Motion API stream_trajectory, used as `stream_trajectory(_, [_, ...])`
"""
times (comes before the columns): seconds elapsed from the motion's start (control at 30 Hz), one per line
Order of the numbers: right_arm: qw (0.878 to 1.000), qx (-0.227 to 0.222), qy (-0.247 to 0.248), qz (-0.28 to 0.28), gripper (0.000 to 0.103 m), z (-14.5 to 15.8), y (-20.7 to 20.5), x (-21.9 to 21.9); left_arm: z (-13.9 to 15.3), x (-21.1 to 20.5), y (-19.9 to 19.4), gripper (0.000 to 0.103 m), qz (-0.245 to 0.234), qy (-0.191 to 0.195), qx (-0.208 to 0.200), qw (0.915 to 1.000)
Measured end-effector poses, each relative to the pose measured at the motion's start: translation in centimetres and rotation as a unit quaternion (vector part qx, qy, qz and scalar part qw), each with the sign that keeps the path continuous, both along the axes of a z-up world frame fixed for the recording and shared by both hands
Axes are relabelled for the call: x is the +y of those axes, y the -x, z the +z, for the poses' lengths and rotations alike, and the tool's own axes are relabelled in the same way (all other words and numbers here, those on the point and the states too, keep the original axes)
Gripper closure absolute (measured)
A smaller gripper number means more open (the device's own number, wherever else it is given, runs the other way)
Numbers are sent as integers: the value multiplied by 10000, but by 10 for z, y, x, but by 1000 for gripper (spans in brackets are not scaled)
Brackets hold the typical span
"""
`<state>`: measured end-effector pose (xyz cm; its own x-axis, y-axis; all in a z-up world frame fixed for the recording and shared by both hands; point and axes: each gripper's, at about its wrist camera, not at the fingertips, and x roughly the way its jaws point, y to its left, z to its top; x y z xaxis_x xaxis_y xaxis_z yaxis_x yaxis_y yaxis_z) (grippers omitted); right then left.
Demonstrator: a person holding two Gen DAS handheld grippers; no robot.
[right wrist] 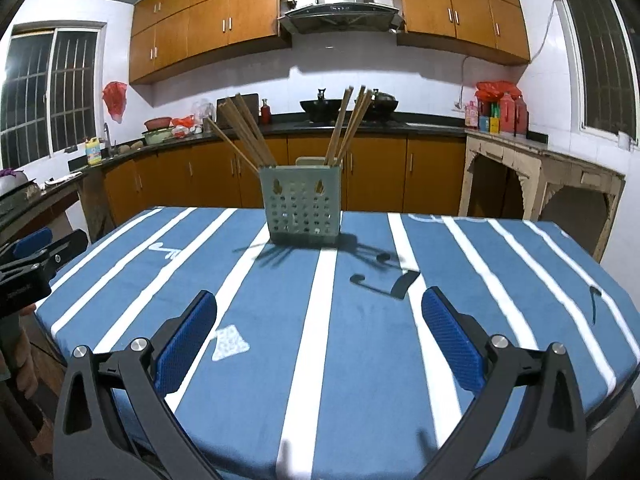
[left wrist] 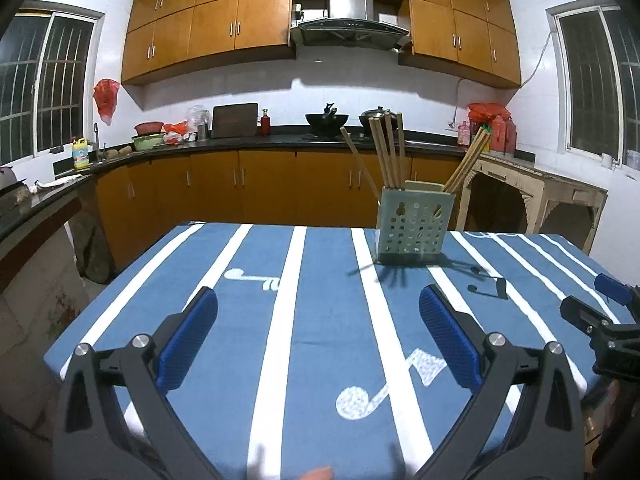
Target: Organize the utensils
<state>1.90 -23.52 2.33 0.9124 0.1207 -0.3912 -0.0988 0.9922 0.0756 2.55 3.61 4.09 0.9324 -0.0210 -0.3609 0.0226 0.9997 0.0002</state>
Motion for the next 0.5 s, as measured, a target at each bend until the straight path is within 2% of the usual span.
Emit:
stream_trajectory(0.3, [9990, -327, -121, -278, 2, -4, 19, -1, -15, -9, 11, 4, 29, -162, 48, 9999])
stream_trajectory(0.5, [9984, -347, -153, -414, 2, -8, 21, -3, -20, -13, 14, 4, 107, -215, 40, 9997])
